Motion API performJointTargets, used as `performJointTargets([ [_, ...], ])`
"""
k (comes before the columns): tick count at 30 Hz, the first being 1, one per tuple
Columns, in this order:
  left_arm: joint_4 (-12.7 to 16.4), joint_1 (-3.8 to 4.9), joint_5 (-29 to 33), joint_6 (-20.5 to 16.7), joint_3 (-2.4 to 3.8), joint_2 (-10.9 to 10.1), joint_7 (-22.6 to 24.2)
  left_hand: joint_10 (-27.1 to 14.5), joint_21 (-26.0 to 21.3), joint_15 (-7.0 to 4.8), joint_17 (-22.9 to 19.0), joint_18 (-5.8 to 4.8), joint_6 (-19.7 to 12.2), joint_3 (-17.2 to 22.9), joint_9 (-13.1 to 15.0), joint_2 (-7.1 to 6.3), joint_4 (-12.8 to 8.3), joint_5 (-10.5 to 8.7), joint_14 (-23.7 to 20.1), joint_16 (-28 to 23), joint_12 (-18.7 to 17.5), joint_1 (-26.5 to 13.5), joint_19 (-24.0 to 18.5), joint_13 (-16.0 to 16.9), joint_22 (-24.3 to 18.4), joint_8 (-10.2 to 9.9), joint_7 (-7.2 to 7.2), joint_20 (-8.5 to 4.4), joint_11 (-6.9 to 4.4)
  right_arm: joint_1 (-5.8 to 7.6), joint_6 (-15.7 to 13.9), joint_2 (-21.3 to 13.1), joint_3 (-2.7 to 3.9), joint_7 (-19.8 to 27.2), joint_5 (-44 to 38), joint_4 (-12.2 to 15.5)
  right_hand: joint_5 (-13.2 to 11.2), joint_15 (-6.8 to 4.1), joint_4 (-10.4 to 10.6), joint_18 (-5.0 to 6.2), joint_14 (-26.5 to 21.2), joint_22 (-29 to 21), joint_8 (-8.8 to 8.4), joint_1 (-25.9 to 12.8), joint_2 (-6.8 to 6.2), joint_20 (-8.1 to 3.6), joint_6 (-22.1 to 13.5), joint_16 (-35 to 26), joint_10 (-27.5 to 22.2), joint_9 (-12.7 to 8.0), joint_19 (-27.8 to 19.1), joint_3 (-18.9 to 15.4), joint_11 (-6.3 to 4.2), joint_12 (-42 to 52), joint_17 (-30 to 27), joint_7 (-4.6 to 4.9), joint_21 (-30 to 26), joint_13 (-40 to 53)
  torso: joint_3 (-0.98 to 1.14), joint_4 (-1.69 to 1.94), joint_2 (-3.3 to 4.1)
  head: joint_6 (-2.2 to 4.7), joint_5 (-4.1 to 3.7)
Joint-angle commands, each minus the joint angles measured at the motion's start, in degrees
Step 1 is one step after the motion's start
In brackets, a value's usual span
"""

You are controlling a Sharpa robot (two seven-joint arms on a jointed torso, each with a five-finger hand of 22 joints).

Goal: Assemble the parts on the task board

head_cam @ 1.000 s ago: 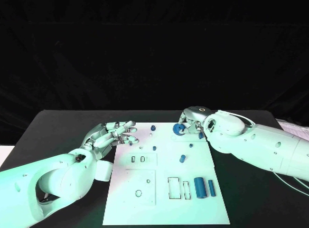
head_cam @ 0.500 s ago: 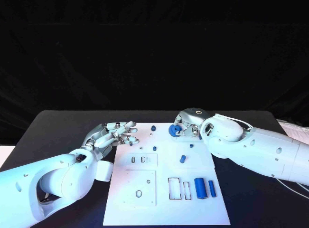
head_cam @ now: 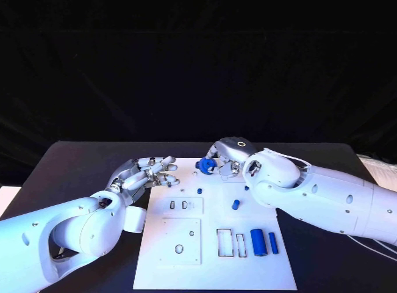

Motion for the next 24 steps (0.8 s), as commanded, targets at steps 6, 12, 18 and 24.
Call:
performJointTargets([
  [6,0.07,0.05,0.05,1.40,0.04,0.13,0.01,-0.39,-0.25,-0.04,0.05,0.66,-0.26,0.30,0.06,0.11,0.05,0.22,-0.31,-0.39,-0.38,0.51,0.20,-0.10,-0.05,-0.29,0.20,0.20,0.05,-0.72,0.39,3.09,-0.23,-0.86,-1.03,-2.32,0.31,-0.33,0.80,-0.46,5.97,13.65,0.06,-0.63,0.07,-0.27,4.15,0.23,5.90,4.95,5.28,1.25,-0.43,0.08,15.07,-1.99,0.24,14.96,0.03,-0.01,0.03,-0.13,0.15],
  [12,0.10,0.05,0.05,1.40,0.04,0.22,-0.03,-0.39,-0.25,-0.04,0.05,0.66,-0.26,0.30,0.06,0.11,0.05,0.22,-0.31,-0.39,-0.38,0.51,0.20,-0.10,-0.05,-0.29,0.20,0.20,0.05,-0.99,2.27,5.29,-0.63,-0.63,-0.42,-5.06,0.28,-0.29,0.76,-0.45,5.97,13.63,-0.08,-1.08,-0.18,-0.25,4.06,0.23,5.88,4.96,5.27,1.31,-0.38,0.00,15.07,-1.92,0.23,14.91,0.03,0.01,0.00,-0.29,0.13],
  [18,0.12,0.06,0.05,1.36,0.04,0.25,-0.07,-0.45,-0.26,-0.02,0.13,0.65,-0.31,0.39,0.05,0.08,-0.02,0.21,-0.34,-0.45,-0.44,0.59,0.20,-0.13,-0.06,-0.33,0.24,0.20,0.08,-1.18,3.30,6.87,-1.02,-0.27,-0.27,-7.18,0.40,-0.21,0.79,-0.43,5.97,13.53,-0.31,-1.94,-0.54,-0.19,3.93,0.23,5.82,4.97,5.22,1.36,-0.28,-0.19,15.07,-1.82,0.19,14.81,0.08,-0.06,0.06,-0.28,0.28],
  [24,0.11,0.06,0.05,1.30,0.04,0.26,-0.19,-0.46,-0.26,-0.02,0.15,0.64,-0.31,0.41,0.05,0.08,-0.03,0.22,-0.35,-0.47,-0.45,0.61,0.20,-0.13,-0.07,-0.34,0.24,0.20,0.08,-1.38,3.09,7.72,-1.18,0.04,-0.24,-7.71,0.22,0.08,1.15,-0.34,5.97,13.14,-1.12,-3.79,-1.72,-0.01,2.92,0.23,5.64,4.77,5.03,0.73,0.14,-0.80,15.07,-1.28,0.03,14.48,0.09,-0.08,0.02,-0.27,0.31],
])
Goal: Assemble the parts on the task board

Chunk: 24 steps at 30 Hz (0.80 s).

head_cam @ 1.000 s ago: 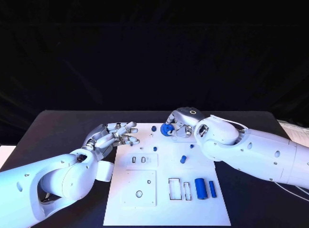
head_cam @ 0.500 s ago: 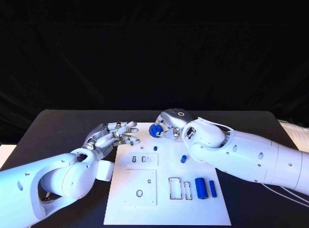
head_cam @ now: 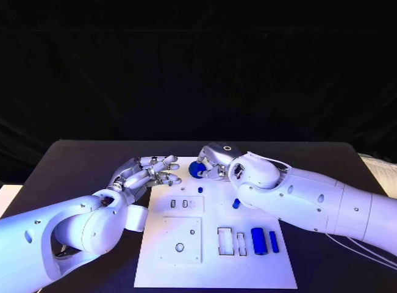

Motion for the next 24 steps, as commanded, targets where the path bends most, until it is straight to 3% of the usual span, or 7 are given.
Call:
performJointTargets([
  [1,0.09,0.05,0.05,1.09,0.04,0.12,0.05,-0.46,-0.26,-0.02,0.07,0.65,-0.31,0.43,0.05,0.08,-0.05,0.22,-0.35,-0.14,-0.10,0.61,0.20,-0.09,-0.08,-0.34,0.24,0.20,0.08,-0.45,1.78,0.52,-0.36,0.45,-0.15,-0.33,-0.20,0.18,0.46,-0.33,5.97,13.08,-0.51,-1.33,-0.63,0.05,2.61,0.23,5.54,4.70,4.99,-0.52,0.21,-0.49,15.09,-1.12,0.00,14.42,-0.01,-0.01,0.00,0.04,0.02],
  [8,0.13,0.05,0.05,1.01,0.04,0.07,-0.11,-0.46,-0.26,-0.02,0.07,0.65,-0.31,0.43,0.05,0.08,-0.05,0.22,-0.35,-0.14,-0.10,0.61,0.20,-0.09,-0.08,-0.34,0.24,0.20,0.08,-0.48,1.27,0.77,-0.43,0.62,-0.14,-0.59,-1.45,1.02,1.46,-0.24,5.97,12.69,-0.99,-4.22,-2.34,0.79,-0.44,0.23,5.29,3.95,4.79,-2.35,1.13,-1.34,15.09,-0.09,-0.17,14.00,-0.03,-0.02,0.00,0.08,0.11],
  [11,0.14,0.05,0.05,0.92,0.04,0.03,-0.26,-0.46,-0.26,-0.02,0.07,0.65,-0.31,0.43,0.05,0.08,-0.05,0.22,-0.35,-0.14,-0.10,0.61,0.20,-0.09,-0.08,-0.34,0.24,0.20,0.08,-0.48,1.07,0.80,-0.45,0.58,-0.14,-0.76,-2.93,1.41,2.65,-0.24,5.97,12.68,-0.96,-6.29,-3.42,1.19,-2.49,0.23,5.18,3.43,4.79,-3.97,1.54,-1.70,15.09,0.33,-0.18,13.84,-0.02,-0.06,-0.02,0.08,0.09],
  [15,0.18,0.06,0.05,0.90,0.04,0.01,-0.36,-0.46,-0.26,-0.02,0.07,0.65,-0.31,0.43,0.05,0.08,-0.05,0.22,-0.35,-0.14,-0.10,0.61,0.20,-0.09,-0.08,-0.34,0.24,0.20,0.08,-0.48,0.66,0.83,-0.48,0.49,-0.13,-0.93,-2.79,1.76,4.03,-0.22,5.97,12.62,-0.95,-7.59,-3.97,1.58,-4.11,0.23,5.07,2.98,4.76,-5.62,1.92,-2.07,15.09,0.73,-0.21,13.68,0.00,-0.04,0.01,0.04,0.06],
  [20,-0.01,0.06,0.05,0.94,0.04,0.10,-0.39,-0.48,-0.27,-0.01,0.12,0.64,-0.33,0.49,0.05,0.09,-0.07,0.22,-0.37,-0.19,-0.13,0.64,0.19,-0.10,-0.09,-0.35,0.26,0.20,0.10,-0.48,0.33,0.93,-0.49,0.52,0.23,-1.22,-2.06,2.49,7.63,-0.16,5.97,12.35,-0.79,-8.74,-4.23,2.28,-7.49,0.23,4.83,2.37,4.62,-7.94,2.74,-2.76,15.09,1.68,-0.34,13.38,0.01,-0.04,0.01,0.17,0.01],
  [24,-0.21,0.06,0.05,0.94,0.04,0.26,-0.41,-0.52,-0.28,0.00,0.14,0.64,-0.36,0.51,0.04,0.07,-0.09,0.22,-0.39,-0.22,-0.15,0.65,0.18,-0.11,-0.09,-0.37,0.27,0.20,0.11,-0.47,0.97,1.02,-0.50,0.60,1.06,-1.40,-0.88,2.68,9.24,-0.16,5.97,12.34,-0.78,-9.81,-2.94,2.51,-7.80,0.23,4.81,2.44,4.62,-8.60,2.93,-2.80,15.09,1.80,-0.34,13.38,-0.05,-0.03,0.03,0.09,-0.15],
])
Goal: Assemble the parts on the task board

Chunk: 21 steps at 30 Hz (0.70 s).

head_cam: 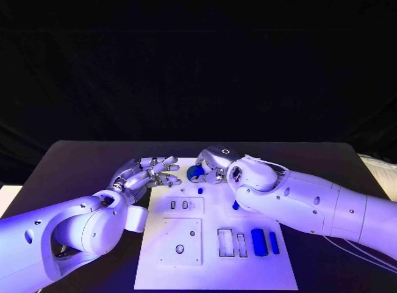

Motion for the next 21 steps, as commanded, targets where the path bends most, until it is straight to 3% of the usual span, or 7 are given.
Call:
performJointTargets([
  [1,-0.07,0.05,0.04,0.95,0.04,0.23,0.07,-0.50,-0.28,0.00,0.07,0.64,-0.35,0.35,0.04,0.07,0.07,0.22,-0.39,-0.22,-0.15,0.65,0.18,-0.06,-0.10,-0.37,0.27,0.20,0.10,-0.01,1.21,0.17,-0.02,0.44,0.93,-0.17,1.09,0.32,0.45,-0.18,6.09,12.35,0.06,-1.54,1.04,0.45,0.00,0.23,4.99,0.07,4.66,-0.36,0.38,-0.25,15.10,-0.09,-0.32,13.43,-0.05,-0.02,0.00,-0.09,-0.12],
  [6,-0.06,0.05,0.04,0.98,0.04,0.30,0.11,-0.56,-0.29,0.02,0.10,0.63,-0.40,0.38,0.03,0.05,0.06,0.21,-0.43,-0.26,-0.19,0.66,0.16,-0.08,-0.11,-0.41,0.29,0.21,0.13,0.02,3.24,0.24,-0.04,0.14,2.86,-0.85,2.47,0.21,0.41,-0.21,6.09,12.52,0.23,-3.59,2.88,0.41,0.98,0.23,5.05,0.20,4.74,-1.14,0.22,-0.07,15.10,-0.32,-0.26,13.54,-0.01,0.01,0.02,-0.13,-0.18],
  [11,-0.02,0.05,0.04,0.98,0.04,0.25,0.06,-0.57,-0.30,0.02,0.10,0.63,-0.40,0.39,0.03,0.05,0.06,0.21,-0.43,-0.27,-0.20,0.66,0.15,-0.08,-0.11,-0.41,0.30,0.21,0.13,0.04,2.22,0.35,-0.13,1.04,6.60,-1.70,4.08,0.15,0.25,-0.21,6.09,12.50,0.12,-3.95,4.19,0.34,1.22,0.23,5.04,0.17,4.74,-1.47,0.16,-0.10,15.10,-0.37,-0.26,13.54,-0.01,-0.02,0.01,-0.06,0.03],
  [21,-0.12,0.06,0.04,0.85,0.04,0.03,0.08,-0.60,-0.30,0.03,0.13,0.62,-0.43,0.42,0.03,0.05,0.03,0.22,-0.46,-0.30,-0.23,0.69,0.14,-0.09,-0.12,-0.43,0.31,0.21,0.14,0.04,-0.29,0.18,-0.20,2.72,9.14,-1.47,5.11,0.08,-0.16,-0.27,6.09,12.79,0.17,-3.22,4.67,0.27,1.62,0.23,5.18,0.19,4.88,-1.59,0.07,0.32,15.10,-0.49,-0.14,13.74,0.03,0.01,0.00,-0.25,-0.05],
])
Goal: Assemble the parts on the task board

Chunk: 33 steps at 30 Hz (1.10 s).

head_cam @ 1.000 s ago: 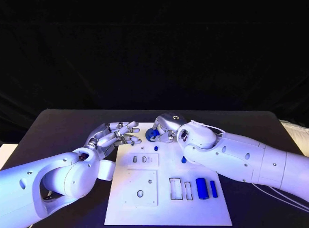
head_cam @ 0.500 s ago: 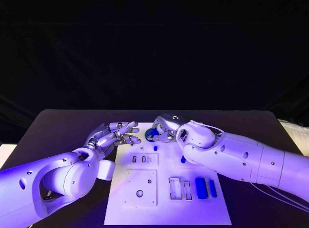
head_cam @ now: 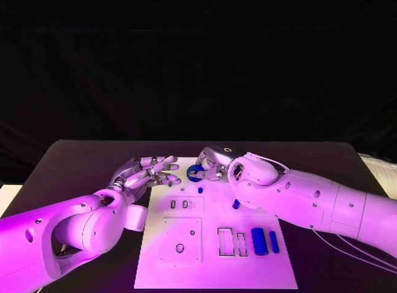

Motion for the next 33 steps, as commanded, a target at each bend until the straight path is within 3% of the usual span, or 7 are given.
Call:
performJointTargets([
  [1,0.08,0.06,0.04,0.84,0.04,-0.04,0.22,-0.41,-0.31,0.04,0.08,0.62,-0.23,0.42,0.03,0.05,0.03,0.22,-0.46,-0.30,-0.23,0.69,0.14,-0.05,-0.07,-0.21,0.11,0.21,-0.06,-0.31,-0.83,-0.16,-0.22,1.31,2.29,0.06,0.92,0.07,-0.22,-0.29,6.08,12.86,0.31,0.30,0.54,0.17,0.70,0.23,5.20,0.11,5.00,-0.29,0.03,0.44,15.06,-0.13,-0.12,13.81,0.01,-0.02,0.01,-0.14,-0.08],
  [21,0.08,0.06,0.04,0.70,0.04,-0.29,0.45,-0.47,-0.32,0.05,0.14,0.61,-0.28,0.52,0.02,0.04,-0.04,0.22,-0.50,-0.37,-0.28,0.78,0.11,-0.07,-0.09,-0.24,0.13,0.22,-0.03,-0.66,-0.30,-2.05,-0.49,1.13,-0.14,1.50,0.29,-0.28,-0.49,-0.33,6.08,13.04,0.71,1.01,0.53,-0.08,2.44,0.23,5.32,0.30,5.09,-0.95,-0.43,0.79,15.06,-0.69,-0.05,13.98,0.06,0.04,0.04,-0.51,-0.04],
  [24,0.01,0.06,0.04,0.67,0.04,-0.31,0.46,-0.47,-0.32,0.05,0.14,0.61,-0.28,0.52,0.02,0.04,-0.04,0.22,-0.50,-0.37,-0.28,0.78,0.11,-0.07,-0.09,-0.24,0.13,0.22,-0.03,-0.72,-2.41,-2.40,-0.51,1.12,-0.99,1.61,0.27,-0.31,-0.52,-0.32,6.08,12.99,0.68,1.08,0.48,-0.11,2.46,0.23,5.30,0.29,5.07,-1.00,-0.45,0.70,15.06,-0.70,-0.07,13.94,0.07,0.03,0.02,-0.49,-0.03],
  [28,-0.06,0.06,0.04,0.66,0.04,-0.32,0.48,-0.47,-0.32,0.05,0.14,0.61,-0.28,0.52,0.02,0.04,-0.04,0.22,-0.50,-0.37,-0.28,0.78,0.11,-0.07,-0.09,-0.24,0.13,0.22,-0.03,-0.96,-7.35,-3.07,-0.52,2.46,-1.37,2.17,0.36,-0.36,-0.80,-0.30,6.08,12.90,0.38,1.55,0.19,-0.19,2.26,0.23,5.31,0.17,5.02,-1.19,-0.46,0.73,15.06,-0.67,-0.11,13.95,0.08,0.03,0.02,-0.37,-0.05],
  [33,-0.14,0.06,0.04,0.71,0.04,-0.33,0.50,-0.47,-0.32,0.05,0.14,0.61,-0.28,0.52,0.02,0.04,-0.04,0.22,-0.50,-0.37,-0.28,0.78,0.11,-0.07,-0.09,-0.24,0.13,0.22,-0.03,-1.35,-12.65,-5.16,-0.32,6.59,1.08,4.36,-0.50,-0.35,-1.25,-0.30,6.08,12.91,0.17,2.52,0.07,-0.24,2.12,0.23,5.35,0.07,5.03,-1.32,-0.42,0.87,15.06,-0.61,-0.11,14.02,0.13,0.01,-0.02,-0.16,-0.05],
])
